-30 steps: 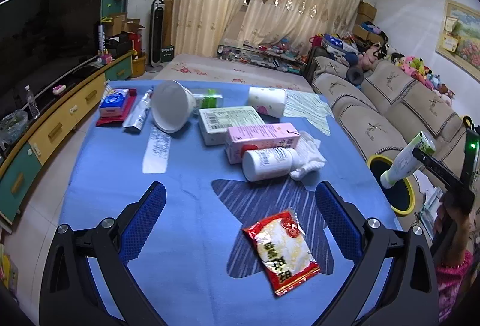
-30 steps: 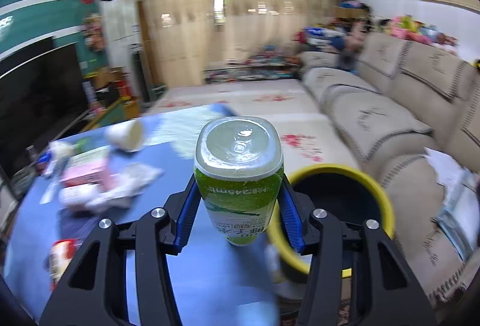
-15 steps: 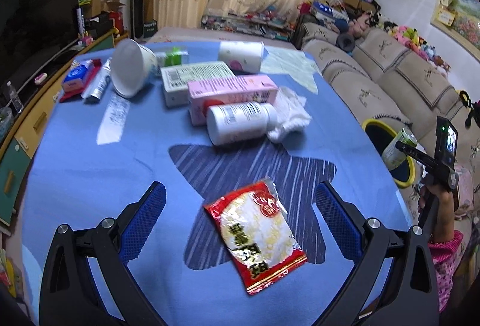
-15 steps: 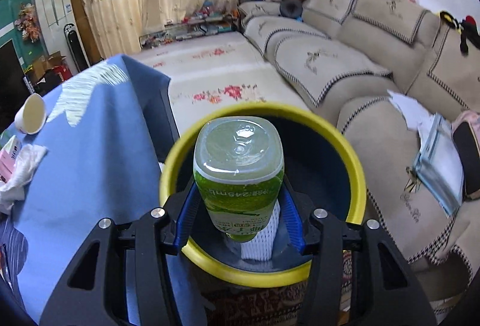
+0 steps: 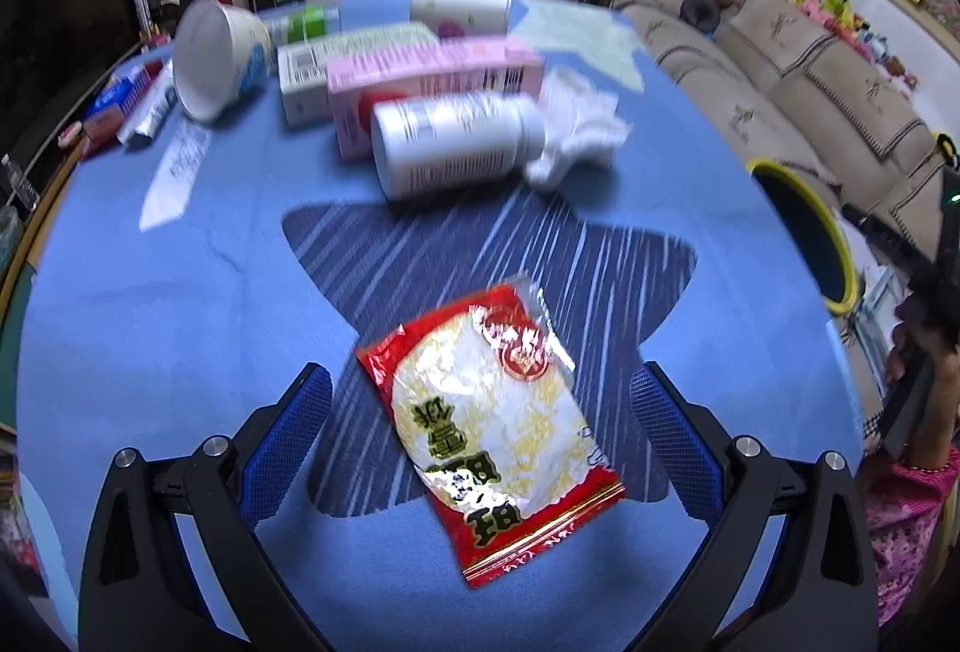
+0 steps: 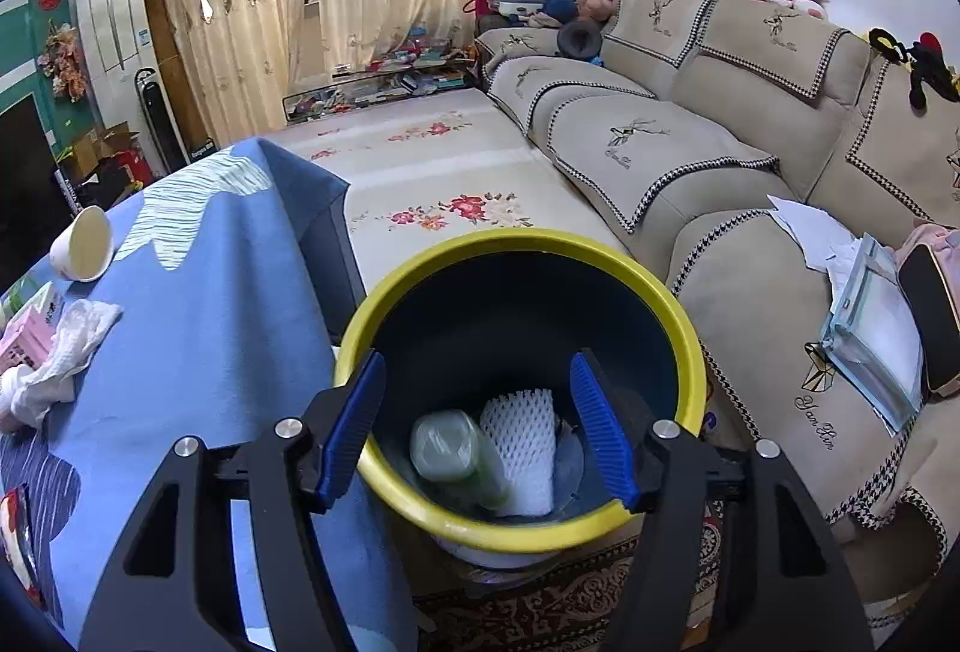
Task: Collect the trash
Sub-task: 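Carry the bottle to the yellow bin and release it with the right gripper, then grasp the red snack bag with the left gripper, then carry the snack bag over the yellow bin and open the left gripper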
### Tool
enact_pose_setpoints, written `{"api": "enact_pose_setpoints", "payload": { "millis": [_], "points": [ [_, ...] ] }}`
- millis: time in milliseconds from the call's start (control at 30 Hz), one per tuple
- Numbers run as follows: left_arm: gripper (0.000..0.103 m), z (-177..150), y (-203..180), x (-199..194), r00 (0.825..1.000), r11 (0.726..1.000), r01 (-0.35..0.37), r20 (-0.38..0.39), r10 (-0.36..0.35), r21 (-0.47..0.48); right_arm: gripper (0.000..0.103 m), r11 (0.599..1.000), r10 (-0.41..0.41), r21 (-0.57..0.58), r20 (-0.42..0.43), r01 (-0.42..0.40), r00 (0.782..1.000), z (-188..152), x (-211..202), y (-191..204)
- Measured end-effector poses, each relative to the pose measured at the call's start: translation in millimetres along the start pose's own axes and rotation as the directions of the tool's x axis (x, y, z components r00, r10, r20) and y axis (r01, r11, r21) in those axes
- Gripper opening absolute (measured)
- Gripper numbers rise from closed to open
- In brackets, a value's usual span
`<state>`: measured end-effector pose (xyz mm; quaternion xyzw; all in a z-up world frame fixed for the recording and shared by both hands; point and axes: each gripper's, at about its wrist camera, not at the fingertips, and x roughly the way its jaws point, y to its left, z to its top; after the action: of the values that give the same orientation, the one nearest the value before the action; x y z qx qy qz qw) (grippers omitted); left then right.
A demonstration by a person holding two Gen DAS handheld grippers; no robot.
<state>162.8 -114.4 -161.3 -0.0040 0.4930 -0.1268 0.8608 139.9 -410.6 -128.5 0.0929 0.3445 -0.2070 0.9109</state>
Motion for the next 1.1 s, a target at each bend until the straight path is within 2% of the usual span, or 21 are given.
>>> {"api": "enact_pose_setpoints", "payload": {
  "millis": [133, 300, 367, 467, 533, 733, 933, 1100],
  "points": [
    [0.098, -2.2, 2.5, 17.0, 0.998, 1.0, -0.02, -0.065, 0.018, -0.024, 0.062, 1.0, 0.013, -0.013, 0.0, -0.013, 1.0, -0.7, -4.3, 6.4],
    [0.096, -3.9, -2.9, 20.0, 0.996, 0.999, -0.046, -0.07, 0.046, 0.0, 0.062, 1.0, 0.025, -0.012, -0.003, -0.025, 1.0, -1.0, -6.6, 10.1],
    [0.09, -4.8, -7.2, 19.6, 0.995, 0.998, -0.065, -0.073, 0.066, 0.016, 0.062, 1.0, 0.029, -0.009, -0.002, -0.029, 1.0, -1.1, -7.7, 9.8],
    [0.068, -5.9, -12.3, 16.1, 0.994, 0.996, -0.082, -0.064, 0.084, 0.037, 0.062, 0.999, 0.037, -0.003, -0.001, -0.037, 0.999, -1.1, -9.3, 8.4],
    [0.05, -5.1, -14.7, 13.7, 0.996, 0.996, -0.07, -0.059, 0.073, 0.05, 0.062, 0.999, 0.048, 0.004, -0.002, -0.048, 0.999, -0.8, -10.3, 6.1],
    [0.024, -4.1, -22.7, 8.1, 0.998, 0.996, -0.004, -0.054, 0.009, 0.093, 0.062, 0.998, 0.059, 0.013, -0.001, -0.059, 0.998, -1.8, -15.5, 1.6],
    [0.022, 7.3, -43.4, -5.1, 1.0, 0.986, 0.014, -0.014, -0.012, 0.166, 0.062, 0.998, 0.057, 0.036, 0.0, -0.057, 0.998, -4.9, -21.3, -9.8],
    [0.022, 30.2, -73.7, -17.5, 0.998, 0.969, 0.057, 0.013, -0.062, 0.242, 0.062, 0.998, 0.047, 0.051, 0.007, -0.047, 0.999, -8.3, -29.3, -21.1]
  ]
}}
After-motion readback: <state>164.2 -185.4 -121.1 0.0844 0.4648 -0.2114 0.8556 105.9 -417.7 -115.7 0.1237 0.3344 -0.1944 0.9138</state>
